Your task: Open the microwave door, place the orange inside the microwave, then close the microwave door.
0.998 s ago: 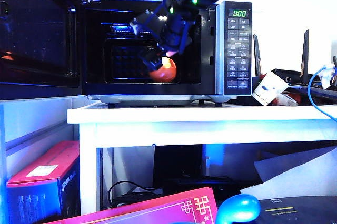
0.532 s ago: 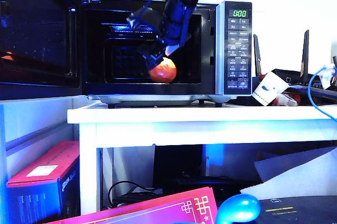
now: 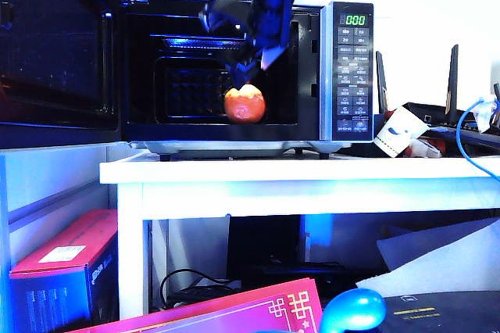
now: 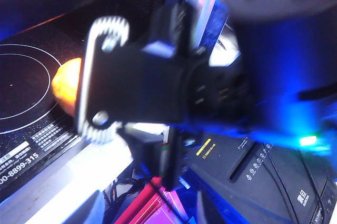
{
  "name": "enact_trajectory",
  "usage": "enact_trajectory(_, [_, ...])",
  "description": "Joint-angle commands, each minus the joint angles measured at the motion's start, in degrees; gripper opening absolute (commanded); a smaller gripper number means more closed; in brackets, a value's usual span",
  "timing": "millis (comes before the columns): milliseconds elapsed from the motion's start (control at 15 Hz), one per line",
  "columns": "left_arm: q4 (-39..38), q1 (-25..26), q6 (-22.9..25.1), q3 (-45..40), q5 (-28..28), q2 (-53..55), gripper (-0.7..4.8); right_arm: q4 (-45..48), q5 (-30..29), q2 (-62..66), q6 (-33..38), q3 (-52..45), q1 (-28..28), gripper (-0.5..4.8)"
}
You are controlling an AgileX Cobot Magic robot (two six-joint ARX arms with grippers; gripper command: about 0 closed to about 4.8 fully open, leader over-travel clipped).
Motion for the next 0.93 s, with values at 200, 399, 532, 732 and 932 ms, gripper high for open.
enact_trajectory(200, [0.7,0.2,0.0,0.1,-0.5,-0.6,2.37,3.5,-1.7,1.4,0.2,0.0,0.0,4.79])
enact_trajectory(399, [0.8,0.2,0.0,0.1,-0.4,-0.6,2.37,-1.0,-1.6,1.0,1.4,0.1,0.1,4.79])
enact_trajectory(532, [0.8,0.2,0.0,0.1,-0.4,-0.6,2.37,-4.0,0.5,-0.5,2.5,0.1,0.1,4.79])
enact_trajectory(732, [0.8,0.2,0.0,0.1,-0.4,-0.6,2.37,-4.7,1.6,-1.4,4.4,0.1,0.1,4.79])
enact_trajectory(932, [0.8,0.2,0.0,0.1,-0.4,-0.6,2.37,-8.3,-0.8,-3.3,7.3,0.1,0.1,4.13])
